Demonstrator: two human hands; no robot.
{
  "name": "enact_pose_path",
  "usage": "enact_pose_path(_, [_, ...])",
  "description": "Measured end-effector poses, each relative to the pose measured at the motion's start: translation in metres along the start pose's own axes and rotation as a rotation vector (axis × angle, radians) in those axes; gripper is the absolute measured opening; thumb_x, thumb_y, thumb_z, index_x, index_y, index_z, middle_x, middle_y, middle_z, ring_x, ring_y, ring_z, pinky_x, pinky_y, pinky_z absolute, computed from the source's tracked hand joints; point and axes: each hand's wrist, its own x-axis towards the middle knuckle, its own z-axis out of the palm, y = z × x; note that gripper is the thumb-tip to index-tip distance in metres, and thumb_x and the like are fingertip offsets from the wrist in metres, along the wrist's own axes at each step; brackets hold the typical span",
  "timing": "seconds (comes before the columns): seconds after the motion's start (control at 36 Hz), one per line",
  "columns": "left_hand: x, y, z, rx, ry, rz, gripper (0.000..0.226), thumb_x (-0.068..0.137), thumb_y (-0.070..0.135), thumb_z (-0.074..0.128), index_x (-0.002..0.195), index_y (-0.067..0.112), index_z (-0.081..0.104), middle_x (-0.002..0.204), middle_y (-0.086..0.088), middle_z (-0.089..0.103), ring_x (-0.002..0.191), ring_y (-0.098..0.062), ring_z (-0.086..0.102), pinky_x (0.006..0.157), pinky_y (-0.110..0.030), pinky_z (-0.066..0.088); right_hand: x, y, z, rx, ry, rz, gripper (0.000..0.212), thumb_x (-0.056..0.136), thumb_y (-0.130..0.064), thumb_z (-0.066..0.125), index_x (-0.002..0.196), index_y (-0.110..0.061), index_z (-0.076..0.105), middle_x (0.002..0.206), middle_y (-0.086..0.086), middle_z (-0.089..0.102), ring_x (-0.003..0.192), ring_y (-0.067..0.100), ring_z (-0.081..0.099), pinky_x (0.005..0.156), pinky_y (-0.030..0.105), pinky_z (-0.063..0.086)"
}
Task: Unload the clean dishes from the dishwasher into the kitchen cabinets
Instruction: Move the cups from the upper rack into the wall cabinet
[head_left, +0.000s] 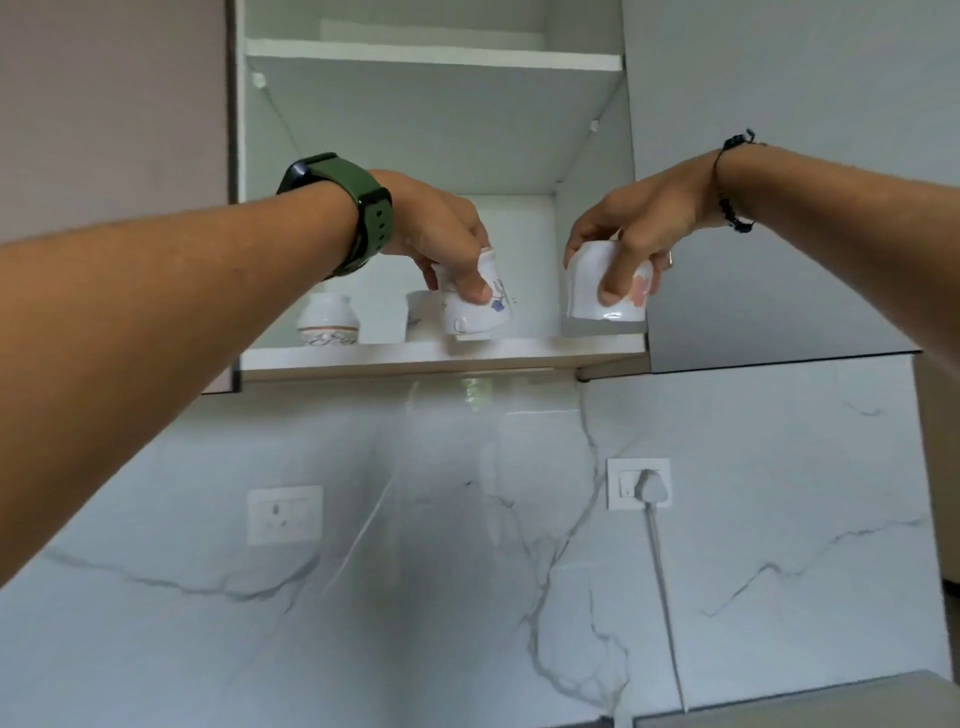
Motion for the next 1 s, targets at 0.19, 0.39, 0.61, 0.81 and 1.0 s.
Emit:
enact_pose_path(0.19, [0.067, -0.013, 0.014, 0.037, 0.122, 0.005, 0.038, 0.088, 0.017, 0.061, 0.120, 0.000, 0.049, 0.102, -0.009, 0.055, 0.076, -0.017, 0.053, 0.061, -0.019, 0.044, 0.066, 0.020, 0.003, 0.020, 0.069, 0.079, 0.043, 0.078, -0.008, 0.072, 0.115, -0.014, 0.051, 0.104, 0.011, 0.060, 0.080, 0.026, 0.064, 0.066, 0.036, 0.057])
enact_pose_path(0.39, [0.116, -0.020, 0.038, 0.100, 0.146, -0.062, 0.031, 0.086, 0.025, 0.061, 0.108, 0.003, 0.057, 0.103, -0.011, 0.058, 0.087, -0.025, 0.057, 0.077, -0.030, 0.048, 0.109, 0.029, 0.013, -0.042, -0.005, 0.112, 0.043, 0.078, -0.012, 0.072, 0.115, -0.010, 0.051, 0.104, 0.012, 0.059, 0.080, 0.024, 0.063, 0.067, 0.037, 0.059])
enact_pose_path(0.61, [0.141, -0.021, 0.048, 0.044, 0.081, -0.085, 0.021, 0.088, 0.021, 0.059, 0.098, 0.004, 0.055, 0.097, -0.012, 0.057, 0.082, -0.024, 0.054, 0.065, -0.024, 0.045, 0.136, 0.035, 0.023, -0.084, -0.135, 0.108, 0.034, 0.082, -0.006, 0.067, 0.114, -0.006, 0.055, 0.078, 0.010, 0.063, 0.068, 0.023, 0.063, 0.070, 0.040, 0.058])
enact_pose_path(0.81, [0.149, -0.020, 0.056, -0.028, 0.042, -0.080, 0.015, 0.090, 0.017, 0.054, 0.094, 0.002, 0.056, 0.100, -0.014, 0.057, 0.085, -0.024, 0.054, 0.065, -0.024, 0.046, 0.147, 0.042, 0.027, -0.088, -0.175, 0.140, 0.033, 0.083, -0.002, 0.065, 0.113, -0.008, 0.056, 0.099, 0.019, 0.061, 0.073, 0.028, 0.064, 0.066, 0.043, 0.059])
enact_pose_path(1.0, [0.148, -0.016, 0.058, -0.013, 0.057, -0.080, 0.012, 0.092, 0.014, 0.052, 0.093, 0.003, 0.053, 0.105, -0.016, 0.057, 0.092, -0.028, 0.056, 0.072, -0.028, 0.049, 0.146, 0.042, 0.029, -0.193, -0.184, 0.231, 0.048, 0.082, -0.001, 0.066, 0.127, -0.008, 0.051, 0.119, 0.021, 0.056, 0.081, 0.028, 0.062, 0.066, 0.045, 0.058])
